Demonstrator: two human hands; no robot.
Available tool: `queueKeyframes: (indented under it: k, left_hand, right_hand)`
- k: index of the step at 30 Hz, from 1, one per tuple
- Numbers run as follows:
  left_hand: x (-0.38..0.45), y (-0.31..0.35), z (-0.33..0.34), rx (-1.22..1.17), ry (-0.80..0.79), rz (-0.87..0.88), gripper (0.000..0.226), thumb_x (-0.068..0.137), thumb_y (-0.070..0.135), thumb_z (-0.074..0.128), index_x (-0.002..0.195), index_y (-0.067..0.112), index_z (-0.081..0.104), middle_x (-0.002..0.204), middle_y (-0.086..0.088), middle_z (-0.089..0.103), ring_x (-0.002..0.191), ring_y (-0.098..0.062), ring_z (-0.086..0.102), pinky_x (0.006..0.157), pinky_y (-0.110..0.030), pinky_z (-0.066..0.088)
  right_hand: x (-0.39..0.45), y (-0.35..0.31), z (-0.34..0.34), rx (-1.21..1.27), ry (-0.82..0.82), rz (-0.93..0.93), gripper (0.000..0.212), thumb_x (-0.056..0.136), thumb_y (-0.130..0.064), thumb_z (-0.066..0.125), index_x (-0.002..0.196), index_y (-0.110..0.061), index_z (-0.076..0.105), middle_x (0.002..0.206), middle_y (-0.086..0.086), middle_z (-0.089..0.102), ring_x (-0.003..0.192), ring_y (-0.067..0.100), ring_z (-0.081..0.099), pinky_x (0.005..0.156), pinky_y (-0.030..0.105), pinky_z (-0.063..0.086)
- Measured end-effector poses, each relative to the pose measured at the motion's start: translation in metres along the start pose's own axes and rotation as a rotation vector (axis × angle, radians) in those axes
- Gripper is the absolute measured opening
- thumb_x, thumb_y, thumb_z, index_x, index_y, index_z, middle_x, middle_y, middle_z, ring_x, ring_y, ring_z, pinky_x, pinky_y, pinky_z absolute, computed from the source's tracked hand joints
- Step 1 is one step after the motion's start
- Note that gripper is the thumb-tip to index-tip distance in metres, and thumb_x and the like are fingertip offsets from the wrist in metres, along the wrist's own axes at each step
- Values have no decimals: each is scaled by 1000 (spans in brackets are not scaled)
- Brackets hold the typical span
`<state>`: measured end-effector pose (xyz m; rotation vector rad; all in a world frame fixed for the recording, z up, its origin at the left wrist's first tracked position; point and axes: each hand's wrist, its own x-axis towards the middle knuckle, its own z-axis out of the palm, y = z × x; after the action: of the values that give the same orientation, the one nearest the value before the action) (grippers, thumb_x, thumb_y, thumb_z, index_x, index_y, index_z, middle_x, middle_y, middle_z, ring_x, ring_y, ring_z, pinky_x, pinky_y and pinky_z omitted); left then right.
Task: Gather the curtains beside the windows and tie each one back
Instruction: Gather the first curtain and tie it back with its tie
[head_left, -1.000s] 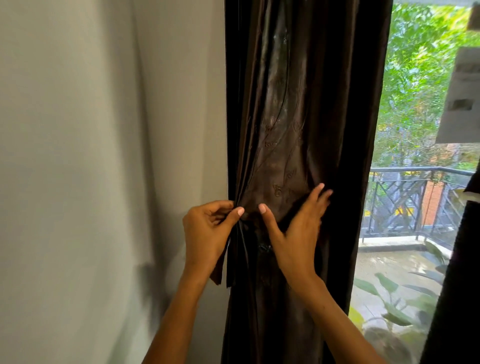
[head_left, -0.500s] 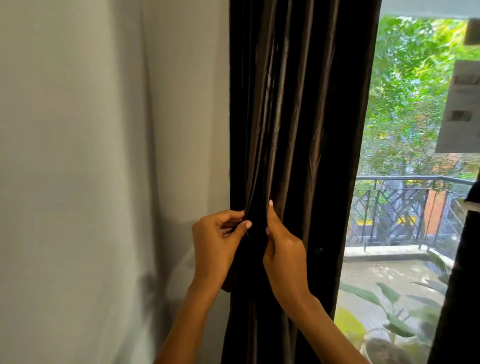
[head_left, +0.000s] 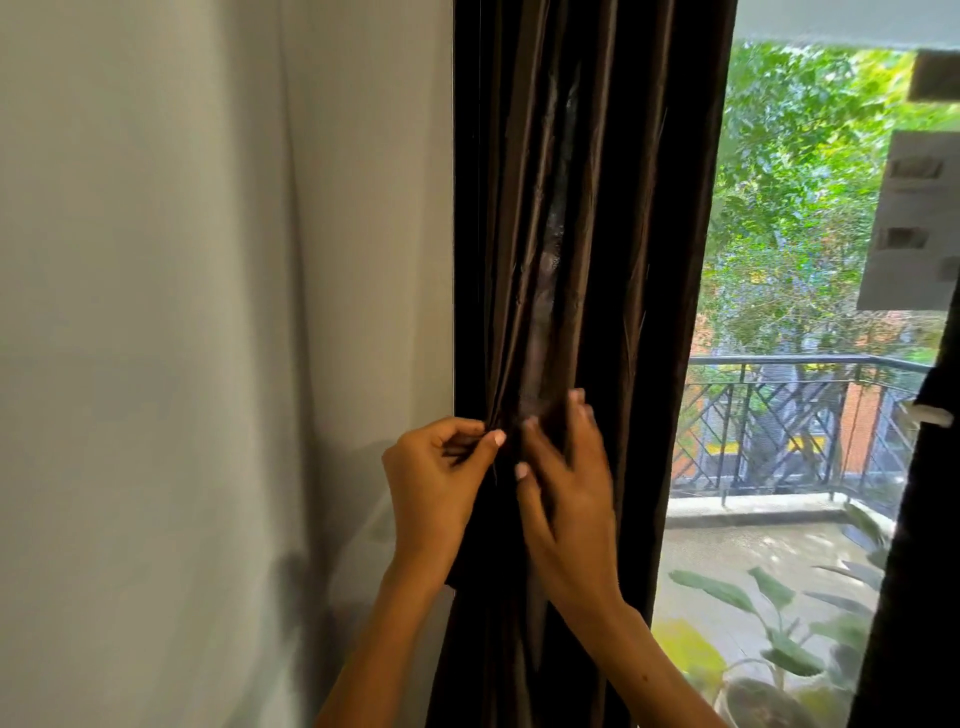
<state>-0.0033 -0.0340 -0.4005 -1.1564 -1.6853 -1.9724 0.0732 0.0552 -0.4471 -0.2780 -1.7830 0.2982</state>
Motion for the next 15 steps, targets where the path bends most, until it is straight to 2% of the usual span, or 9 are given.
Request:
queueKeyframes:
  k: [2, 4, 5, 7, 9, 11, 13, 15]
  left_hand:
    - [3, -2, -2, 8, 6, -1, 11, 73, 14, 80, 81, 13, 73, 68, 13, 68, 64, 3, 66, 61, -7, 49]
    - [5, -3, -3, -1, 2, -11, 12, 72, 13, 81, 81, 12, 73, 68, 13, 68, 63, 2, 66, 61, -7, 49]
    - [5, -4, -4, -4, -3, -12, 12, 72, 13, 81, 81, 13, 73, 68, 13, 68, 63, 2, 66, 61, -7, 49]
    - [4, -4, -4, -9, -12, 1, 10, 72, 12, 80, 79, 14, 73, 68, 12, 69, 63, 2, 66, 61, -8, 50]
    - [2, -4, -3, -15, -18, 18, 8, 74, 11, 79, 79, 13, 73, 69, 11, 69, 65, 1, 67, 61, -8, 49]
    - [-1, -3, -3, -28, -24, 29, 7, 75, 11, 77, 80, 13, 74, 71, 11, 70, 67, 1, 67, 62, -8, 49]
    - [-3, -2, -2, -33, -31, 38, 6, 76, 12, 77, 81, 15, 74, 71, 12, 70, 68, 2, 67, 62, -8, 49]
    - [-4, -2, -1, -47, -42, 37, 6, 78, 12, 75, 80, 18, 73, 71, 13, 71, 68, 1, 67, 63, -9, 50]
  right_hand:
    - [8, 3, -5, 24, 164, 121, 58, 94, -27, 57, 146, -11, 34, 158, 8, 18, 146, 16, 15, 117, 23, 17]
    - [16, 1, -10, 227, 158, 279, 70, 89, -22, 67, 147, -15, 29, 150, 3, 38, 136, 3, 35, 109, 14, 30]
    - [17, 2, -10, 298, 140, 312, 68, 86, -17, 69, 144, -15, 35, 137, 0, 53, 124, 0, 49, 102, 14, 40]
    - [16, 3, -10, 254, 143, 240, 47, 84, -9, 70, 129, -13, 57, 112, -5, 69, 100, 0, 65, 87, 25, 55]
    - [11, 3, -7, 171, 181, 143, 33, 84, -3, 69, 116, -11, 68, 106, -4, 71, 97, 4, 67, 84, 31, 57]
    - [3, 0, -5, 139, 176, 86, 41, 82, 5, 67, 119, -13, 66, 113, -1, 70, 104, 6, 65, 91, 27, 54]
    - [-3, -6, -1, 131, 110, 68, 53, 81, 10, 64, 126, -17, 56, 119, -1, 66, 108, 7, 63, 94, 19, 49]
    - [-6, -8, 0, 104, 25, 25, 54, 83, 6, 59, 130, -19, 51, 118, 0, 67, 99, 10, 66, 87, 17, 52]
